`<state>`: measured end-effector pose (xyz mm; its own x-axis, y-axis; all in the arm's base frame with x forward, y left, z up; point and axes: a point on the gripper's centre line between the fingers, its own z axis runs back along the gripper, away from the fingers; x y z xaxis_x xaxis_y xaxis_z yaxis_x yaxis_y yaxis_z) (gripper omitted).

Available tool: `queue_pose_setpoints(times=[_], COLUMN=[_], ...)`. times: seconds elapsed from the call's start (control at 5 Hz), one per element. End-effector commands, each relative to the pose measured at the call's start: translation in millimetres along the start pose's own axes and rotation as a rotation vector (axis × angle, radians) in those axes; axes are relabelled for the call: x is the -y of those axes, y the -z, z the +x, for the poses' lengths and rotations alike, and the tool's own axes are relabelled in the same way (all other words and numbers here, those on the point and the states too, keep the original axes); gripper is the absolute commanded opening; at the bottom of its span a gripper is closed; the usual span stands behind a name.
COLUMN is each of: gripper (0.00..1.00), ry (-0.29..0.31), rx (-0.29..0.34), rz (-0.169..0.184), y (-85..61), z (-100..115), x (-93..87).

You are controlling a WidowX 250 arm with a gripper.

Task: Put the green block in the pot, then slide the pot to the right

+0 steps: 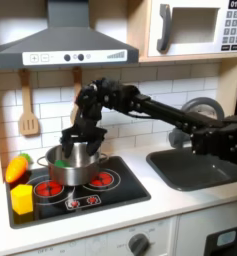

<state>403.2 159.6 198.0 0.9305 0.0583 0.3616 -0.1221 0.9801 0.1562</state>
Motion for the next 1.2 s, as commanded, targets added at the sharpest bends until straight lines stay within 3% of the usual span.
queue_pose_setpoints(times=[0.0, 0.4, 0.6, 1.0], gripper=[1.00, 1.00, 1.00, 1.00], ry=[0.007, 0.043, 0.052, 0.080], rx=[-0.017, -0.039, -0.087, -0.095], rz=[-0.006, -0.033, -0.047, -0.074], y=[3.9, 5.2, 14.7, 12.5], z=[-0.2, -5.5, -17.2, -22.4], x=[4.4, 23.7, 30.4, 45.5])
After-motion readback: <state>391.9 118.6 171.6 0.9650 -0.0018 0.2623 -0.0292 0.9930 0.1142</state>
